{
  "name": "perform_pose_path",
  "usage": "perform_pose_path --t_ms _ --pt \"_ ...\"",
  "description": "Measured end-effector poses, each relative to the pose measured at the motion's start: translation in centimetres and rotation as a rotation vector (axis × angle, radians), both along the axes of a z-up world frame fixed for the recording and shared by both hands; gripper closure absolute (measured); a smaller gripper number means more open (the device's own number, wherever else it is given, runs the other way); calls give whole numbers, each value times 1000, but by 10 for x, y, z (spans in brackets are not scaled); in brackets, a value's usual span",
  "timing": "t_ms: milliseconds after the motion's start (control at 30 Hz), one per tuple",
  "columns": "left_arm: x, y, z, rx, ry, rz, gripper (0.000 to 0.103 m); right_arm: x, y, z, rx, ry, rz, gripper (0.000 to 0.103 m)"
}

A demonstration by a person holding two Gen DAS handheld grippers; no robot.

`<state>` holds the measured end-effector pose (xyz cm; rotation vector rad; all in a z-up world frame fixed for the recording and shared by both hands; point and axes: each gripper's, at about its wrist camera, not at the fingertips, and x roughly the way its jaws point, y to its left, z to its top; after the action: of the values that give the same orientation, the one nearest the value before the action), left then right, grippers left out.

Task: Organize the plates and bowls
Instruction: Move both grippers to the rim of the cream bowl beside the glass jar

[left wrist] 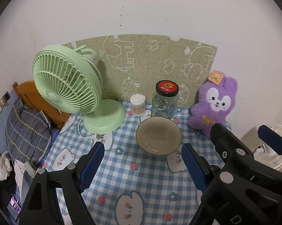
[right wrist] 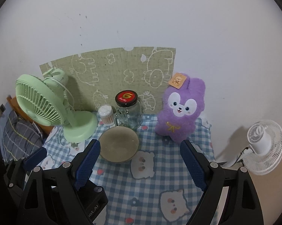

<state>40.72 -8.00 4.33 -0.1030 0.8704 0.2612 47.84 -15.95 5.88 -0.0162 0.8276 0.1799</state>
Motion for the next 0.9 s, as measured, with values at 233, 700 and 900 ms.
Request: perform_pose_path --t_ms 233,700,900 --pt "28 8 -26 6 45 22 19 31 1 -29 13 36 7 19" --pt "77 20 -76 28 66 20 41 83 12 -90 29 108 0 33" --pt "90 28 -102 31 95 34 50 98 20 -118 38 155 7 36"
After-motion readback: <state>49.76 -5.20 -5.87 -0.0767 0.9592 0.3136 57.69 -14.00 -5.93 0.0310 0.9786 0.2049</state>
